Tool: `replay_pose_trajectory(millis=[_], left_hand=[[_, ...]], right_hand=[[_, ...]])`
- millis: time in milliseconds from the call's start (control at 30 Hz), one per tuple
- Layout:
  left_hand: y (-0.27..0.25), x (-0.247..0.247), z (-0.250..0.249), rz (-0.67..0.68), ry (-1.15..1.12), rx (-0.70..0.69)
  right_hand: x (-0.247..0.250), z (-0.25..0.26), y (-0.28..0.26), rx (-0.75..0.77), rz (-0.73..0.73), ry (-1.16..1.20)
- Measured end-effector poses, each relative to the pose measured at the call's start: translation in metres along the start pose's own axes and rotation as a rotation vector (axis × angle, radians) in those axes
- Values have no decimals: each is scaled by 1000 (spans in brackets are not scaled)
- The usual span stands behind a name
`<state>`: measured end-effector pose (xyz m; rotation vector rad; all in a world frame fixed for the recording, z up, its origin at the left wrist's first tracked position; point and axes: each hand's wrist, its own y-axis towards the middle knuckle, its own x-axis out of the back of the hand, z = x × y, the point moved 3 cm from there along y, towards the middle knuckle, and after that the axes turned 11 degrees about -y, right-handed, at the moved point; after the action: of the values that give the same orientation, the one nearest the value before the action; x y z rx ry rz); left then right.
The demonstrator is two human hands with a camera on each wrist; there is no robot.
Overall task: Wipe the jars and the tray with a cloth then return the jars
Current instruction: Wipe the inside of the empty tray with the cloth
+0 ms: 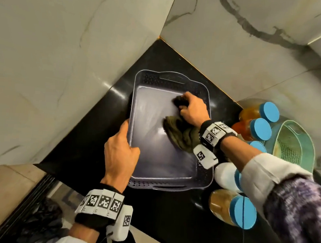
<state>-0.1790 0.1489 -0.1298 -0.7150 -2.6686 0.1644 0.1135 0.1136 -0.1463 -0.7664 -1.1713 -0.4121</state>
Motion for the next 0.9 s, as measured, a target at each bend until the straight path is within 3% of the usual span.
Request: replay_pose_trajectory(millis=[67, 133, 300, 367, 467, 600, 667, 767, 900], left_hand=[[0, -1, 0, -12, -4, 3], [0, -3, -1, -30, -24, 7], [1, -4, -1, -88, -14, 28], [-1, -3, -2, -70, -30, 26], [-3, -3, -4, -24, 0, 21], [-2, -2, 0, 13, -2, 27], [-3, -2, -2, 21, -11, 22], [0, -2, 1, 9, -9, 5], [0, -4, 2, -9, -3, 11]], right_hand=[[0, 6, 10, -24, -26, 59], [-2, 22, 3, 57, 6, 98], [-39, 85, -97, 667, 298, -9], [-47, 92, -126, 771, 312, -99], [-36, 76, -108, 669, 246, -155], [2, 25, -36, 188, 52, -53], [8, 12, -7, 31, 22, -68], [5, 20, 17, -36, -15, -20], [-7, 50, 24, 89, -40, 38]])
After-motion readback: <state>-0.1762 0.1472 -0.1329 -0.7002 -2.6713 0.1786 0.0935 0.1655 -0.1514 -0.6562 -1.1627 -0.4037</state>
